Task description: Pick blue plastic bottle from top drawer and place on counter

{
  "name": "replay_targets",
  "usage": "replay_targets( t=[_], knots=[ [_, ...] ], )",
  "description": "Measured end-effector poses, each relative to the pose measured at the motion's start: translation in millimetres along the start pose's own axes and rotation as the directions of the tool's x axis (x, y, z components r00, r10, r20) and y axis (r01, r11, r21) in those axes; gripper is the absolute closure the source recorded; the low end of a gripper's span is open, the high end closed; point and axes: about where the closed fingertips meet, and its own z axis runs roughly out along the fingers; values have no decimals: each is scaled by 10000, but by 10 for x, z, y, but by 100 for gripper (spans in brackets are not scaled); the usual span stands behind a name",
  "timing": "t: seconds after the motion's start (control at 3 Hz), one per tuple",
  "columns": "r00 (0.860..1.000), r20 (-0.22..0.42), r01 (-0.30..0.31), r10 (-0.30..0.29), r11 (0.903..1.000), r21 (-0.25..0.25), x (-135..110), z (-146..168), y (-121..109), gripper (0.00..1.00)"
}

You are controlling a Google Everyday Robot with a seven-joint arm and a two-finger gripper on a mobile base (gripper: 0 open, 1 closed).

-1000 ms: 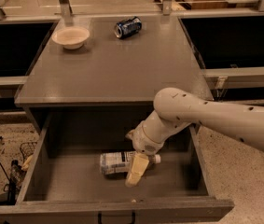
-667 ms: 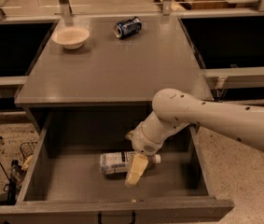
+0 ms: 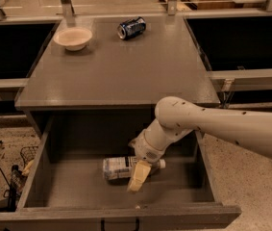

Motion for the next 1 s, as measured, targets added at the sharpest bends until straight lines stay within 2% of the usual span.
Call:
replay_targets(
  t=[0.33, 0.67, 1.0],
  knots=[
    [10000, 0, 0, 0, 10000, -1, 0, 0, 0, 18],
    [10000, 0, 0, 0, 10000, -1, 0, 0, 0, 41],
    [10000, 0, 1, -1, 10000, -2, 0, 1, 1, 72]
  ],
)
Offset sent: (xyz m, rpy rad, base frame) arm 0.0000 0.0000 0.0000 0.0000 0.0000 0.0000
